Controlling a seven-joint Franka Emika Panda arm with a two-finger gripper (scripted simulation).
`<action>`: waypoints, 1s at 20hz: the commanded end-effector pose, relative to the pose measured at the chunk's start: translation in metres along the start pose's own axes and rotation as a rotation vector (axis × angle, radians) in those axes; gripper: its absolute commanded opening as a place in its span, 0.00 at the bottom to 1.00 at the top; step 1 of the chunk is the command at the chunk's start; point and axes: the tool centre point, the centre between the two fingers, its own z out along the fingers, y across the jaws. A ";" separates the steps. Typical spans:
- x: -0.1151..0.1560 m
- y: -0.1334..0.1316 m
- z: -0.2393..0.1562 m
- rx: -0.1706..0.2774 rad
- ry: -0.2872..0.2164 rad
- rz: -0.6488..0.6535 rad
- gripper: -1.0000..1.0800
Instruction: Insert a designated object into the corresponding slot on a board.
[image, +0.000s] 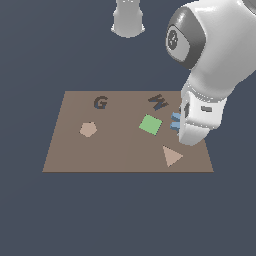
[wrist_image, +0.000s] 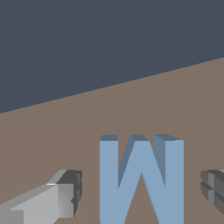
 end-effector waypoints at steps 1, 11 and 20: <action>0.000 -0.001 0.009 0.001 -0.001 -0.002 0.96; -0.001 -0.001 0.015 0.001 -0.001 -0.004 0.00; 0.000 -0.001 0.010 0.001 -0.001 -0.004 0.00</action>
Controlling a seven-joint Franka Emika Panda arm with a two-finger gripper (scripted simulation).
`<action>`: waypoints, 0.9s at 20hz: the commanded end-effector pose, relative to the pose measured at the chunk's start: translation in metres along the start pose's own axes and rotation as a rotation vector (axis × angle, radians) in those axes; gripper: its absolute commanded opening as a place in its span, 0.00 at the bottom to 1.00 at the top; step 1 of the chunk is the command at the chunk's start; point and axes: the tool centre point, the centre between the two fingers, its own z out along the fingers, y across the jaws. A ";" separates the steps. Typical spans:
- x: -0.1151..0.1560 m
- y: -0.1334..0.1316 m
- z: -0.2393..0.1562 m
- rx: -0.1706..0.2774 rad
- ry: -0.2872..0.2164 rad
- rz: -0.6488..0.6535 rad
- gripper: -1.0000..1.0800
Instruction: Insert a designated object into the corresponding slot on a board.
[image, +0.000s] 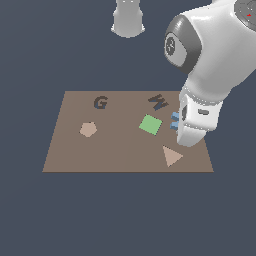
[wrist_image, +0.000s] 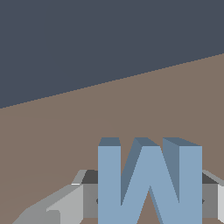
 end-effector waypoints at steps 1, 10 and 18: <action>0.000 0.000 0.000 0.000 0.000 0.000 0.00; -0.005 -0.010 -0.001 0.000 0.000 -0.069 0.00; -0.019 -0.033 -0.003 0.000 0.000 -0.241 0.00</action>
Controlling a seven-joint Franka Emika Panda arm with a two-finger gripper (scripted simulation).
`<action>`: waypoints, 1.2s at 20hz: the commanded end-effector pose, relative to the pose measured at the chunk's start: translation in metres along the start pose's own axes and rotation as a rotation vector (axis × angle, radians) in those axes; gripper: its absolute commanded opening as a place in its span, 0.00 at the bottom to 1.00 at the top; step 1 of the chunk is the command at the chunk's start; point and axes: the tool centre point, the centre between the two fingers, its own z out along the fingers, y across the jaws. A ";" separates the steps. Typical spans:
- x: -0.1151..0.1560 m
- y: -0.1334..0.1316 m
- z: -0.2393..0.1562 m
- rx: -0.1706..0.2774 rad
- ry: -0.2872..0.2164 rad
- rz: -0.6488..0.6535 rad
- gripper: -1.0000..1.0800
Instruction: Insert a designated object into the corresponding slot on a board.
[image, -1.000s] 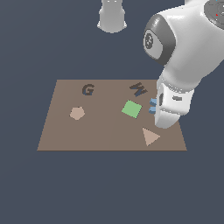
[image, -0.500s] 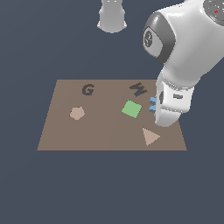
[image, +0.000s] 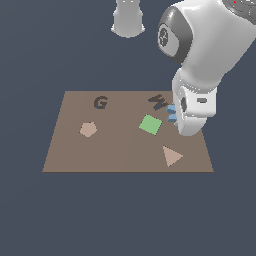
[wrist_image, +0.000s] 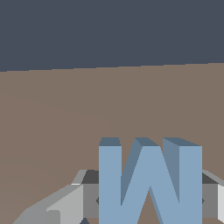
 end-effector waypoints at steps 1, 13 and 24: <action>-0.005 -0.009 -0.001 -0.001 0.000 -0.065 0.00; -0.037 -0.048 -0.004 -0.001 0.000 -0.390 0.00; -0.053 -0.058 -0.005 -0.001 0.000 -0.508 0.00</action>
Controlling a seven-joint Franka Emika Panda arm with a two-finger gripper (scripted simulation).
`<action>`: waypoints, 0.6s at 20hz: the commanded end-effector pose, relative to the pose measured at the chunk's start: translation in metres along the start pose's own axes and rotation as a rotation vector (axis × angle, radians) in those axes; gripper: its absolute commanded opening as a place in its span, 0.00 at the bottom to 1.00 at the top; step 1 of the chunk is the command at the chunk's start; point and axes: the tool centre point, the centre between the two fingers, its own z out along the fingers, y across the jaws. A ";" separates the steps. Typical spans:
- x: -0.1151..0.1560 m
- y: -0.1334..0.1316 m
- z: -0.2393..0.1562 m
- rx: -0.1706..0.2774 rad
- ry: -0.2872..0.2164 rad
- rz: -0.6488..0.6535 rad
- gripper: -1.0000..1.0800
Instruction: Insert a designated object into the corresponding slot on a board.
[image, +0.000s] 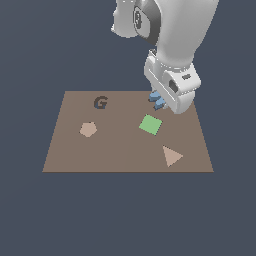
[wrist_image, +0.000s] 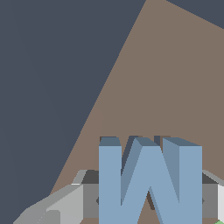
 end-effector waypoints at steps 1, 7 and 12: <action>-0.001 -0.001 0.000 -0.001 0.000 -0.013 0.00; -0.001 -0.001 0.003 -0.001 0.000 -0.013 0.00; -0.002 -0.002 0.010 -0.002 0.000 -0.016 0.96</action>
